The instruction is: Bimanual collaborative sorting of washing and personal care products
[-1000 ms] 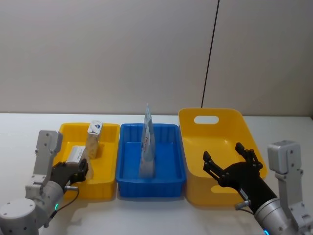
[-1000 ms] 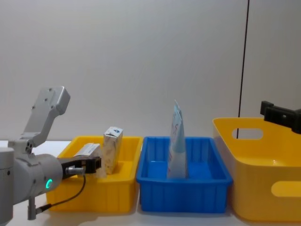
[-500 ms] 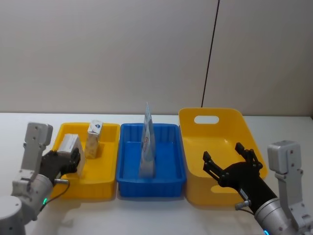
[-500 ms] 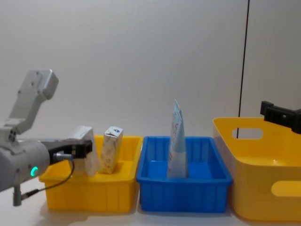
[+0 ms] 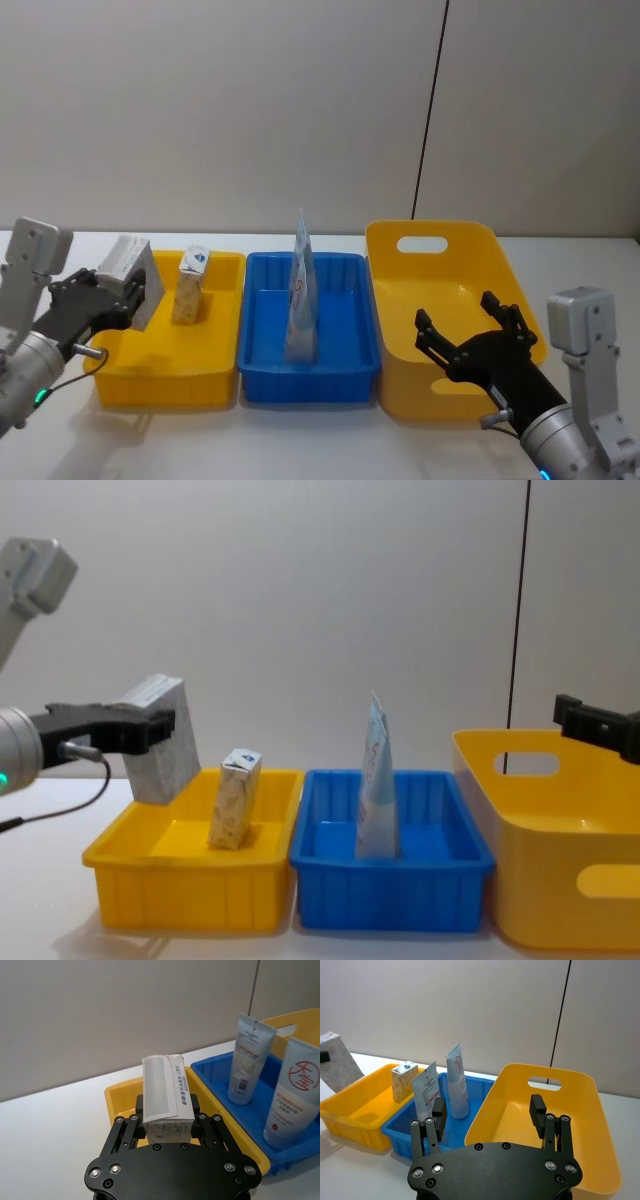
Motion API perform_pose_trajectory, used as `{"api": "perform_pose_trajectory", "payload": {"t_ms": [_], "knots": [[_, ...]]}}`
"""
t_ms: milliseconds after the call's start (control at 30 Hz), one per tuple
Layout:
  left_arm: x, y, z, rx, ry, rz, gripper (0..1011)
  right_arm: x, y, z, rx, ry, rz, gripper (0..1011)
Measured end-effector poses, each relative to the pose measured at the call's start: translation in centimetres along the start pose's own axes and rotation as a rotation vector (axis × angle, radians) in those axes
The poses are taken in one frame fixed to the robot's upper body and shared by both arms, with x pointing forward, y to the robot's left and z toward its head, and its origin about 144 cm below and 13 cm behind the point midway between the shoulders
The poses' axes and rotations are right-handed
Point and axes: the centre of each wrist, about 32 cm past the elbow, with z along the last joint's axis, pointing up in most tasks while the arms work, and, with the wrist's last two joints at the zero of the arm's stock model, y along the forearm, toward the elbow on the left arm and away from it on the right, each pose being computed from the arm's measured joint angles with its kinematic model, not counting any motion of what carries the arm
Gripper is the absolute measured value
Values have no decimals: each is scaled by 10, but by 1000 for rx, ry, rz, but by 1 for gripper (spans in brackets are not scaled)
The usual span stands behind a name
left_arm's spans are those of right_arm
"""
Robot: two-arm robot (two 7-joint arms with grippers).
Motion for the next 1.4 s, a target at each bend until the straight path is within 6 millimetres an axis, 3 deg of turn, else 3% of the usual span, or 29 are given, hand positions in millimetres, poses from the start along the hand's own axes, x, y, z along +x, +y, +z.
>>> {"api": "perform_pose_trajectory", "payload": {"t_ms": [833,1400], "knots": [[55,62,53,-55,-161,-378,429,0,0,0,0,0,0,1000],[74,81,75,-52,-216,-661,429,0,0,0,0,0,0,1000]]}}
